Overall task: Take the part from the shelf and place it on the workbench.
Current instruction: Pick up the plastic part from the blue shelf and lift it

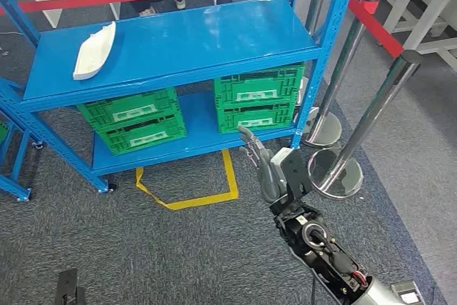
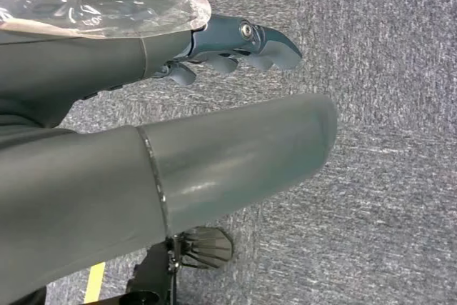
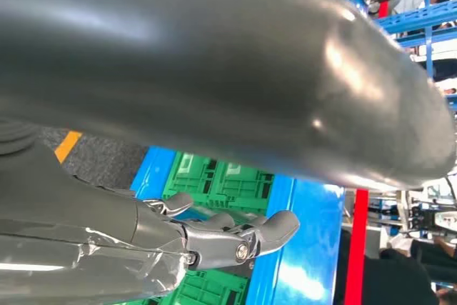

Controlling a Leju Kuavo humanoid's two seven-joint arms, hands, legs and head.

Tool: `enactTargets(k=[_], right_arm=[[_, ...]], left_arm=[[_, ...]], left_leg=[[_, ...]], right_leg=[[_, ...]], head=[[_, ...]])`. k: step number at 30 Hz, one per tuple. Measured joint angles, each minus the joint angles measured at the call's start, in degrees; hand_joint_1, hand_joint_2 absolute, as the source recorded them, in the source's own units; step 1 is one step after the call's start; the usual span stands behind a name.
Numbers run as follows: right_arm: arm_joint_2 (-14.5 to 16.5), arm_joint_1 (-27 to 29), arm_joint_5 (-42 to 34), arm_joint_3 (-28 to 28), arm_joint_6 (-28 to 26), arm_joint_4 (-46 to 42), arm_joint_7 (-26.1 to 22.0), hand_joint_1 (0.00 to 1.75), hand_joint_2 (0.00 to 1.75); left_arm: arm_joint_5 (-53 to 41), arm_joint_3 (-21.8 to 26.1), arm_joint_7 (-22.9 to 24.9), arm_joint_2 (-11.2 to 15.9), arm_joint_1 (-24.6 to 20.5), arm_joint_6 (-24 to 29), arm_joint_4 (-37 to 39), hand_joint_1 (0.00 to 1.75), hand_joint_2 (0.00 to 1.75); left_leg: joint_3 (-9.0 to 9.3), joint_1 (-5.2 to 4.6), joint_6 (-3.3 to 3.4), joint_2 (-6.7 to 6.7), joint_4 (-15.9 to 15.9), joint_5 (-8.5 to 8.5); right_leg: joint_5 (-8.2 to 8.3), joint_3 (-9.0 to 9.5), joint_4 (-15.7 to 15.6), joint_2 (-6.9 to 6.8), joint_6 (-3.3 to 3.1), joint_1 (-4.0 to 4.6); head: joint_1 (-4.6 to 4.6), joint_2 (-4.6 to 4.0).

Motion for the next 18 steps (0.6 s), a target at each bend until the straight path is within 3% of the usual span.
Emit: enactTargets(k=[6,12,18], right_arm=[[0.0,0.5,0.2,-0.1,-1.4,-1.5,2.1,0.0,0.0],[-0.5,1.5,-0.3,-0.1,-3.3,-2.9,2.5,0.0,0.0],[-0.9,1.8,-0.3,-0.1,-3.9,-4.0,2.4,0.0,0.0]], left_arm=[[-0.2,0.0,0.0,-0.1,-0.1,-0.3,0.0,0.0,0.0],[-0.7,0.0,-2.1,-0.3,-0.2,2.7,0.0,0.0,0.0],[-0.8,0.0,-2.3,-0.3,-0.3,-1.3,0.0,0.0,0.0]], left_leg=[[0.0,0.0,0.0,0.0,0.0,0.0],[0.0,0.0,0.0,0.0,0.0,0.0],[0.0,0.0,0.0,0.0,0.0,0.0]], right_leg=[[0.0,0.0,0.0,0.0,0.0,0.0],[0.0,0.0,0.0,0.0,0.0,0.0],[0.0,0.01,0.0,0.0,0.0,0.0]], head=[[0.01,0.0],[0.0,0.0],[-0.01,0.0]])
